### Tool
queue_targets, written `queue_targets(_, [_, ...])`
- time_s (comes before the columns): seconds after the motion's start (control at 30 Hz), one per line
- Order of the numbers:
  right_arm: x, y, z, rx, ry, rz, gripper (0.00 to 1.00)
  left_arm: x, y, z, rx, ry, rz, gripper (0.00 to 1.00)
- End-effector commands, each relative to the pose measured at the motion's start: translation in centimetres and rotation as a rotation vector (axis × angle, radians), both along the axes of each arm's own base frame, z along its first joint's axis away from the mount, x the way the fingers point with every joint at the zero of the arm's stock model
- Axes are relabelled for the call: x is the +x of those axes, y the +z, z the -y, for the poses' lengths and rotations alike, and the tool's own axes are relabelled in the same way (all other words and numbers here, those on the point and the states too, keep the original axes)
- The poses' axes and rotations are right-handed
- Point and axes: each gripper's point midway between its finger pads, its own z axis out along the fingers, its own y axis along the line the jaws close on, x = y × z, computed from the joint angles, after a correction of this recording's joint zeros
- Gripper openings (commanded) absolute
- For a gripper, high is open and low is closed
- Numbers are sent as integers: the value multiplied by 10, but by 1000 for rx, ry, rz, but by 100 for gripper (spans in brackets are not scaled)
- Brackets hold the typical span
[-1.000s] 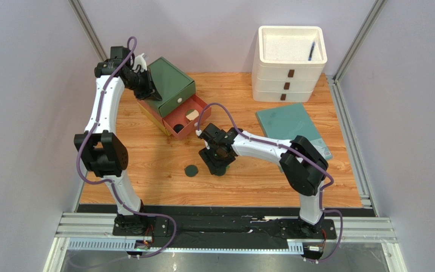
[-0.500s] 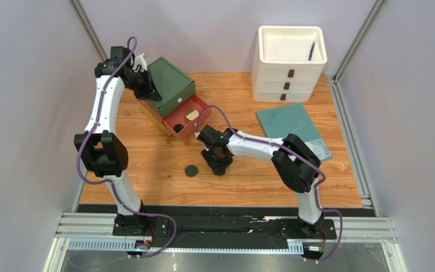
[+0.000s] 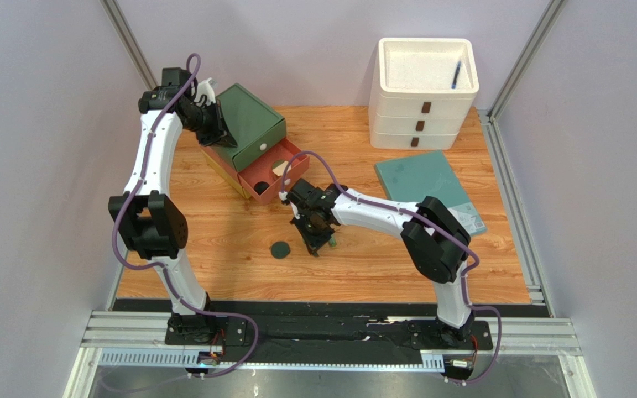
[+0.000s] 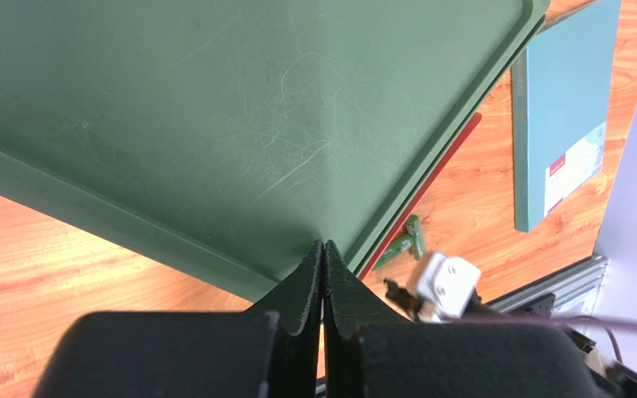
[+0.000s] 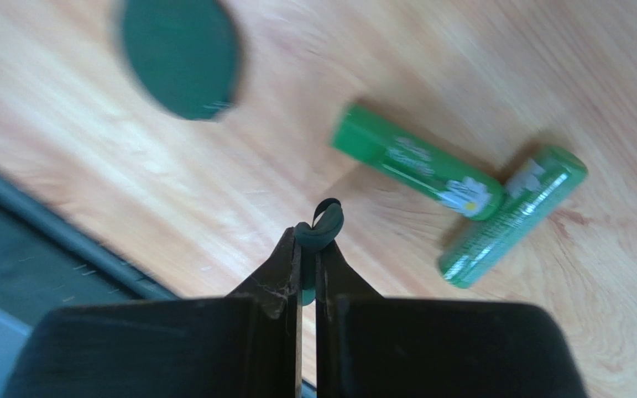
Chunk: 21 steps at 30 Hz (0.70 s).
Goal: Organize the makeup
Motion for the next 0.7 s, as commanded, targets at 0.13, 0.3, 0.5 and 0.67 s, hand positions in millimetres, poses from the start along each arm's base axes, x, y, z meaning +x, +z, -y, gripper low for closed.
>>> queue_targets(0.13, [25, 150, -79, 453, 82, 143, 0, -29, -62, -26, 149, 11, -231, 0])
queue_targets(0.3, [76, 203, -104, 626, 1, 200, 0, -28, -63, -25, 134, 11, -228, 0])
queue_targets(0.5, [121, 216, -131, 731, -75, 185, 6, -28, -63, -23, 129, 7, -228, 0])
queue_targets(0.67, [140, 200, -144, 734, -113, 151, 16, -28, -63, -23, 131, 5, -228, 0])
